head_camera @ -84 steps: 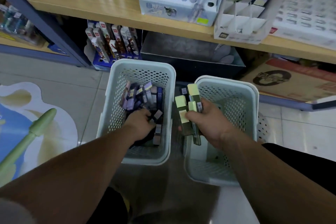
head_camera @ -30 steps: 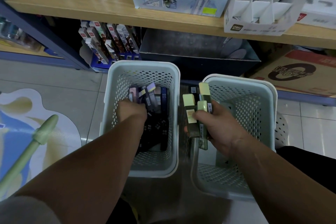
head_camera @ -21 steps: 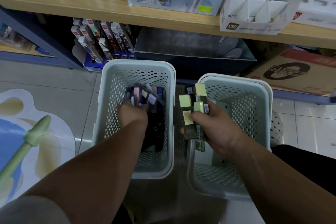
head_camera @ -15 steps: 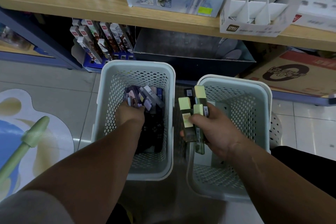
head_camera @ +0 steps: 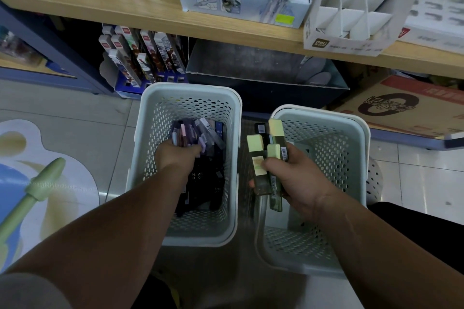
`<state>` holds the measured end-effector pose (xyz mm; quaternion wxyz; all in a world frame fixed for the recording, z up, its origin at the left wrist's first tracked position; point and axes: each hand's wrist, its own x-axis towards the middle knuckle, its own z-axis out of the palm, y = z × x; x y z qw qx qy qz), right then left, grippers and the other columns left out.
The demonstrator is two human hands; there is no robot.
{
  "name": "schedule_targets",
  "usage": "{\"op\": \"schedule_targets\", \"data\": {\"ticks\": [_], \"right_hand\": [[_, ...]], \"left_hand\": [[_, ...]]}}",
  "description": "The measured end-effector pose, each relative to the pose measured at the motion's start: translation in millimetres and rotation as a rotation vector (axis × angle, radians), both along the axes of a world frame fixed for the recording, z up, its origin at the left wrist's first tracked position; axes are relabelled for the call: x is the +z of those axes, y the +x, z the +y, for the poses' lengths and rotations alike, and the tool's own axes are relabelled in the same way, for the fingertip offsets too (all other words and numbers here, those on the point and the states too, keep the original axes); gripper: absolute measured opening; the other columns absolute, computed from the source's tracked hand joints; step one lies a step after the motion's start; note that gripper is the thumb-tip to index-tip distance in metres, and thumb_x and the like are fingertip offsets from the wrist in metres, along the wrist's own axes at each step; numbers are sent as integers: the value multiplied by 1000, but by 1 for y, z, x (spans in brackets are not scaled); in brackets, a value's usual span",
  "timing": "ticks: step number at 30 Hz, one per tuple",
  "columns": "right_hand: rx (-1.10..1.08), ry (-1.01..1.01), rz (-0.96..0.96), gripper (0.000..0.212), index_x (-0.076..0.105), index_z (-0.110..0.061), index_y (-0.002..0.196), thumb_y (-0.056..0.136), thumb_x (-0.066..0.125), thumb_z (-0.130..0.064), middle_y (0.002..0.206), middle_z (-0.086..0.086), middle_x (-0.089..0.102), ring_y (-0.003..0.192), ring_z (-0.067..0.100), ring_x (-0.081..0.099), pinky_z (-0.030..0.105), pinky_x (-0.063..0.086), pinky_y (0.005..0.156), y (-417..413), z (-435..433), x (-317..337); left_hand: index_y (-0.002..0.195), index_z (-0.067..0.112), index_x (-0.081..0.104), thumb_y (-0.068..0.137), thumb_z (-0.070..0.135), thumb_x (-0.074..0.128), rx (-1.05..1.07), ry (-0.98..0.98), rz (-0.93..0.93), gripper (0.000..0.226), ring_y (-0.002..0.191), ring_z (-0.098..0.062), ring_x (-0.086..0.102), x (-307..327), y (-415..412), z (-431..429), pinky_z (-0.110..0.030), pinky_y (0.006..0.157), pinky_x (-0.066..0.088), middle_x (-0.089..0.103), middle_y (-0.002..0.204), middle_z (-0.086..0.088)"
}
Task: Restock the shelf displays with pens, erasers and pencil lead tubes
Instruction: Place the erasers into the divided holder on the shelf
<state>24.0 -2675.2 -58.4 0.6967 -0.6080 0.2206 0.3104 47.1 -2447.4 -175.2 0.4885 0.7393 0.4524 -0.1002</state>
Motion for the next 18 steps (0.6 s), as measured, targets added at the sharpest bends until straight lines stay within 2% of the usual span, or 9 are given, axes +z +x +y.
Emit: {"op": "schedule_targets", "data": {"ticks": [2, 5, 9, 12, 14, 18], "right_hand": [[-12, 1, 1, 28, 63, -6, 119, 95, 55, 6, 97, 18, 75, 73, 34, 71, 37, 58, 62, 0, -1, 2], [-22, -4, -2, 28, 63, -6, 118, 95, 55, 6, 93, 15, 75, 71, 32, 71, 37, 58, 62, 0, 2, 5], [-4, -45, -20, 26, 63, -8, 117, 95, 55, 4, 98, 17, 76, 78, 34, 72, 43, 60, 69, 2, 11, 10], [8, -63, -35, 26, 61, -9, 118, 95, 56, 3, 102, 18, 75, 80, 38, 73, 49, 61, 75, 6, 21, 18], [20, -69, -60, 26, 62, -11, 116, 95, 57, 2, 102, 18, 74, 81, 39, 73, 49, 61, 75, 7, 27, 26], [88, -105, -138, 29, 66, -17, 116, 93, 59, 0, 108, 13, 75, 94, 36, 73, 47, 61, 77, 8, 36, 51]], "left_hand": [[73, 13, 70, 69, 7, 76, 32, -98, -77, 10, 50, -12, 57, 11, -4, -3, -21, 56, 47, 65, 57, 6], [86, 13, 70, 74, 4, 75, 102, -185, -134, 16, 49, -13, 50, 26, -11, -6, -16, 47, 37, 61, 62, 3], [89, 12, 70, 78, 2, 71, 71, -329, -74, 15, 50, -16, 55, 48, -22, -4, -18, 44, 41, 65, 67, -3], [85, 12, 68, 83, 0, 68, -49, -422, -22, 12, 50, -16, 56, 72, -28, 1, -19, 43, 42, 64, 59, 0], [90, 8, 66, 83, 1, 69, -118, -527, -3, 10, 48, -17, 56, 91, -29, 3, -21, 46, 42, 63, 57, 0], [105, 4, 66, 72, 4, 74, -212, -636, -30, 34, 59, -22, 61, 138, -26, 1, -31, 62, 46, 68, 73, -9]]}}
